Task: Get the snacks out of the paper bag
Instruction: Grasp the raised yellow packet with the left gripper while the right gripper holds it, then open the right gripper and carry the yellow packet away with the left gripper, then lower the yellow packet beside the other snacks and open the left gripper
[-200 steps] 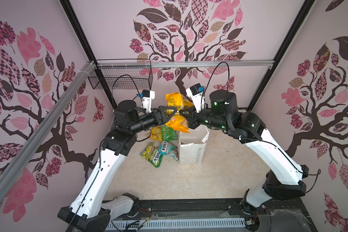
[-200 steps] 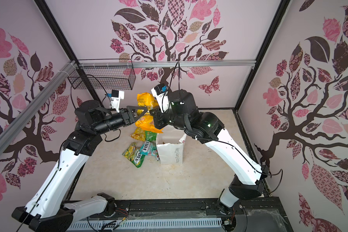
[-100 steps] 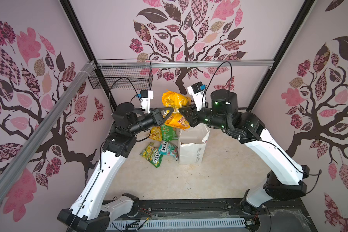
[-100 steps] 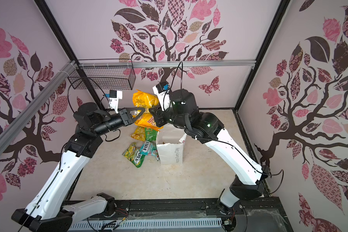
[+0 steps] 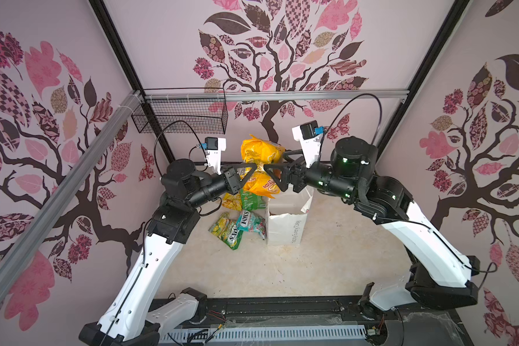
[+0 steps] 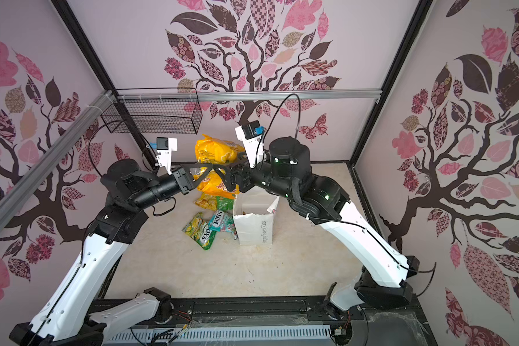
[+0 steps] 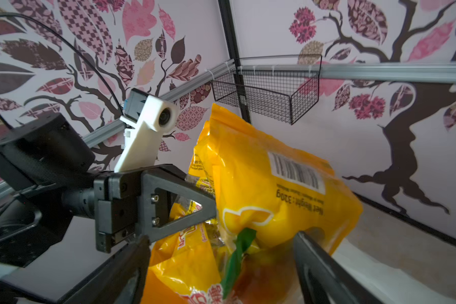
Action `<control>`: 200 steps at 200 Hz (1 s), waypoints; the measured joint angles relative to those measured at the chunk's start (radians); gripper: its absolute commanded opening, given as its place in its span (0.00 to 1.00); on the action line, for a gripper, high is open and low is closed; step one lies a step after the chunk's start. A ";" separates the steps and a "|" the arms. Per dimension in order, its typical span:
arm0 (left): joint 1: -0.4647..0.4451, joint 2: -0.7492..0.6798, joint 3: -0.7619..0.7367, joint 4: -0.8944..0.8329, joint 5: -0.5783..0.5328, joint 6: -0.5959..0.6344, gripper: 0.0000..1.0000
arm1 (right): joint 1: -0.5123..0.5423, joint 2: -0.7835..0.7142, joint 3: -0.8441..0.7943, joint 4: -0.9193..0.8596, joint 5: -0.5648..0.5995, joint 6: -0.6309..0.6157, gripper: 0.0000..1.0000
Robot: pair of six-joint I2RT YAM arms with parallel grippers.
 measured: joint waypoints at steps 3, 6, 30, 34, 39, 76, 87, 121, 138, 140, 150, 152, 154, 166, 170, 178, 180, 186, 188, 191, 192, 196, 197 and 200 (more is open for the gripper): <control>0.000 -0.006 -0.003 -0.002 -0.003 0.004 0.00 | 0.000 -0.013 -0.021 0.013 0.002 -0.004 1.00; 0.000 -0.011 -0.006 -0.005 -0.010 0.007 0.00 | 0.000 -0.027 -0.041 0.021 0.005 -0.008 1.00; 0.000 -0.069 -0.035 -0.023 -0.048 0.048 0.00 | 0.000 -0.141 -0.210 0.119 0.032 -0.021 1.00; 0.000 -0.081 -0.042 -0.028 -0.055 0.054 0.00 | 0.000 -0.157 -0.234 0.132 0.037 -0.023 1.00; 0.000 -0.095 -0.050 -0.032 -0.063 0.061 0.00 | 0.000 -0.179 -0.265 0.152 0.045 -0.025 1.00; 0.000 -0.220 -0.156 -0.046 -0.149 0.090 0.00 | 0.000 -0.299 -0.446 0.268 0.109 -0.037 1.00; 0.000 -0.264 -0.201 -0.049 -0.187 0.089 0.00 | 0.000 -0.323 -0.489 0.290 0.127 -0.040 1.00; 0.000 -0.428 -0.369 -0.075 -0.325 0.067 0.00 | 0.000 -0.356 -0.587 0.320 0.166 -0.039 1.00; 0.000 -0.517 -0.455 -0.098 -0.399 0.039 0.00 | 0.000 -0.356 -0.621 0.328 0.172 -0.039 1.00; 0.000 -0.527 -0.467 -0.100 -0.409 0.032 0.00 | 0.000 -0.356 -0.625 0.327 0.174 -0.039 1.00; 0.000 -0.582 -0.523 -0.104 -0.447 0.000 0.00 | 0.000 -0.356 -0.642 0.327 0.177 -0.039 1.00; 0.000 -0.594 -0.535 -0.106 -0.456 -0.007 0.00 | 0.000 -0.356 -0.646 0.327 0.178 -0.039 1.00; 0.000 -0.605 -0.548 -0.108 -0.465 -0.018 0.00 | 0.000 -0.355 -0.648 0.327 0.178 -0.039 1.00; 0.000 -0.672 -0.618 -0.114 -0.508 -0.069 0.00 | 0.000 -0.353 -0.661 0.328 0.179 -0.039 1.00; 0.000 -0.696 -0.645 -0.114 -0.523 -0.093 0.00 | 0.000 -0.353 -0.666 0.328 0.179 -0.039 1.00; 0.000 -0.737 -0.693 -0.116 -0.547 -0.134 0.00 | 0.000 -0.353 -0.675 0.330 0.179 -0.039 1.00; 0.000 -0.747 -0.705 -0.118 -0.554 -0.143 0.00 | 0.000 -0.353 -0.678 0.330 0.179 -0.039 1.00; 0.000 -0.771 -0.737 -0.121 -0.568 -0.173 0.00 | 0.000 -0.353 -0.685 0.331 0.179 -0.039 1.00; 0.000 -0.779 -0.749 -0.125 -0.574 -0.186 0.00 | 0.000 -0.353 -0.687 0.331 0.179 -0.039 1.00; 0.000 -0.789 -0.763 -0.128 -0.581 -0.200 0.00 | 0.000 -0.353 -0.691 0.332 0.179 -0.039 1.00; 0.000 -0.794 -0.770 -0.130 -0.584 -0.208 0.00 | 0.000 -0.353 -0.692 0.333 0.179 -0.039 1.00; 0.000 -0.806 -0.791 -0.135 -0.594 -0.229 0.00 | 0.000 -0.353 -0.698 0.333 0.179 -0.039 1.00; 0.000 -0.808 -0.794 -0.137 -0.595 -0.233 0.00 | 0.000 -0.353 -0.699 0.333 0.179 -0.039 1.00; 0.000 -0.816 -0.808 -0.142 -0.601 -0.248 0.00 | 0.000 -0.353 -0.703 0.333 0.179 -0.039 1.00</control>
